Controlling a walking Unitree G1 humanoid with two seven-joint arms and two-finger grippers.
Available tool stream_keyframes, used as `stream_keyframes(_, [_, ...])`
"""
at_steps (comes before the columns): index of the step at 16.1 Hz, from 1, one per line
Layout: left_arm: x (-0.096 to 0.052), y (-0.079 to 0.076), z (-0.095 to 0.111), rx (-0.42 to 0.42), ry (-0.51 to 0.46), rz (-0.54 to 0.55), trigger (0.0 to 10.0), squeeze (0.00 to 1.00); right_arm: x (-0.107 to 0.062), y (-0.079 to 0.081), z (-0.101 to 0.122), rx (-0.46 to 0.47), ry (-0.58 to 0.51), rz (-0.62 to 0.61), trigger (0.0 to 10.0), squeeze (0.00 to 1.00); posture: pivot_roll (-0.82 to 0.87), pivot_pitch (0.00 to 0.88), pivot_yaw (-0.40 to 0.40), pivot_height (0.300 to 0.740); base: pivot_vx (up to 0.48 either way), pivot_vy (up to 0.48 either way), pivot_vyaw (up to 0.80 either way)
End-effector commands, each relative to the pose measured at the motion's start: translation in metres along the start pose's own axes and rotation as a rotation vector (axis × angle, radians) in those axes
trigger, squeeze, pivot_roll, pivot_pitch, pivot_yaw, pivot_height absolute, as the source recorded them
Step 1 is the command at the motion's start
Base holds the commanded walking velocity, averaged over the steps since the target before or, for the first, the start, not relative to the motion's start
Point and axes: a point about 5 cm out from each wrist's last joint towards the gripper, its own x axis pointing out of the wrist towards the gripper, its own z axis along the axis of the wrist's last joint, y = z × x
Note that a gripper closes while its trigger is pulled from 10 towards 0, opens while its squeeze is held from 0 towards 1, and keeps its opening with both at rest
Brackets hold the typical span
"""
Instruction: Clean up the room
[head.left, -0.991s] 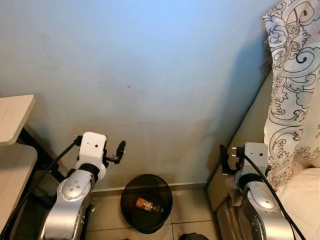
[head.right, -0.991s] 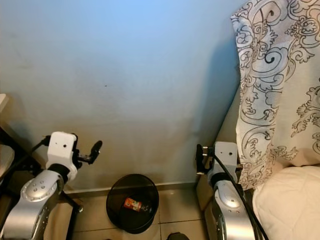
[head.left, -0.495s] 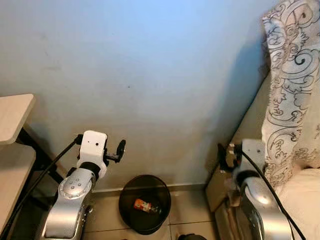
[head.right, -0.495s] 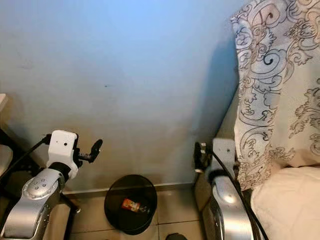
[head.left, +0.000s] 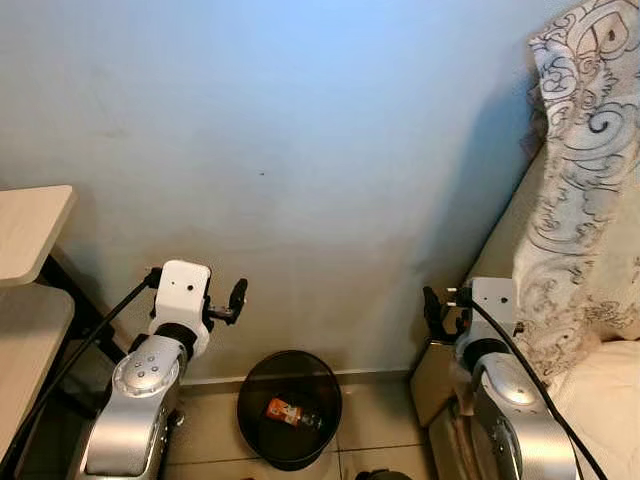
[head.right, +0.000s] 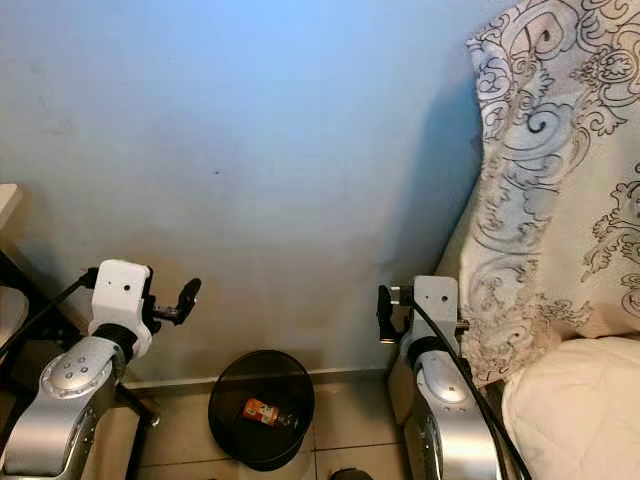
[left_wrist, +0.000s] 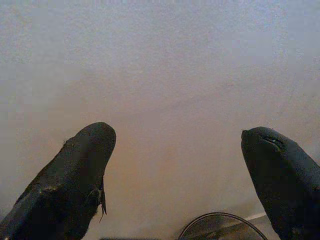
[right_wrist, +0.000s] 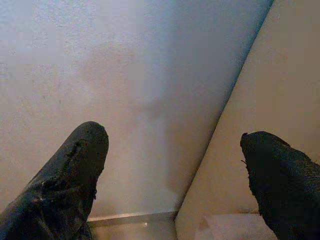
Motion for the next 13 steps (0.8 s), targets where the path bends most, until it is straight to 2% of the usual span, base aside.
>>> stream_keyframes(1, [0.0014,0.0001,0.0006,0.016,0.002,-0.004,10.0,0.00,0.0020,-0.0023,0.0021,0.004,-0.002,-0.010,10.0,1.00,-0.04,0.000,0.011,0.740,0.000,0.000,-0.61])
stream_keyframes(13, [0.0086,0.0018,0.0040,0.019,-0.006,-0.020,10.0,0.00,0.0027,-0.0013,0.0031,0.001,-0.003,-0.013,10.0,1.00,-0.06,0.000,0.032,0.740,0.000,0.000,-0.60])
